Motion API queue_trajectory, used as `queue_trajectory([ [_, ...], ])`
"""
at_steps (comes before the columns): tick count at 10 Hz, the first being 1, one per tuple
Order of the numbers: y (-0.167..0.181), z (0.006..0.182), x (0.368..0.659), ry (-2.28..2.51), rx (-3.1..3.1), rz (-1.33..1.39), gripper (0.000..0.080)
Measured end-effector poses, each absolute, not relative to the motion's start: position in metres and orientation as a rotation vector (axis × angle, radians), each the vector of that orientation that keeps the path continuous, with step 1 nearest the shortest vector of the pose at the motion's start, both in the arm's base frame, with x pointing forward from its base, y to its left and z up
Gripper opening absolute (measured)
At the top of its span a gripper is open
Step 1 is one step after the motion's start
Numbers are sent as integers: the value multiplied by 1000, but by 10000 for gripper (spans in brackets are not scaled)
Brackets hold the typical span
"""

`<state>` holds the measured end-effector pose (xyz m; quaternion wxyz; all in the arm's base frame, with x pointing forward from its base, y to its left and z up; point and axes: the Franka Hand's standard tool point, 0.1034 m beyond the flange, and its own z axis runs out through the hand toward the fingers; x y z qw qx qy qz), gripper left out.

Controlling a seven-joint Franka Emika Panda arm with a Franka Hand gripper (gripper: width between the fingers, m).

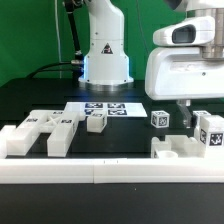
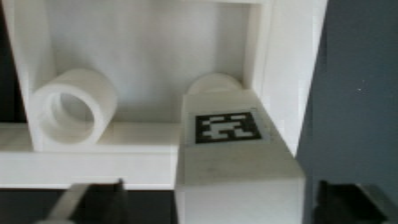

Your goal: Assemble chair

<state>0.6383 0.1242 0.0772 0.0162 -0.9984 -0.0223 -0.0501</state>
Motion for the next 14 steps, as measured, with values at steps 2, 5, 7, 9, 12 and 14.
queue_trajectory([
  [2, 124, 77, 638, -23, -3104, -156, 288],
  [5, 122, 77, 638, 273, -3083, -145, 288],
  [7, 113, 77, 636, 530, -3053, -127, 288],
  [9, 106, 78, 635, 731, -3026, -110, 290],
  [12, 104, 77, 635, 724, -3033, -109, 390],
  [14, 105, 82, 635, 701, -3034, -117, 526],
])
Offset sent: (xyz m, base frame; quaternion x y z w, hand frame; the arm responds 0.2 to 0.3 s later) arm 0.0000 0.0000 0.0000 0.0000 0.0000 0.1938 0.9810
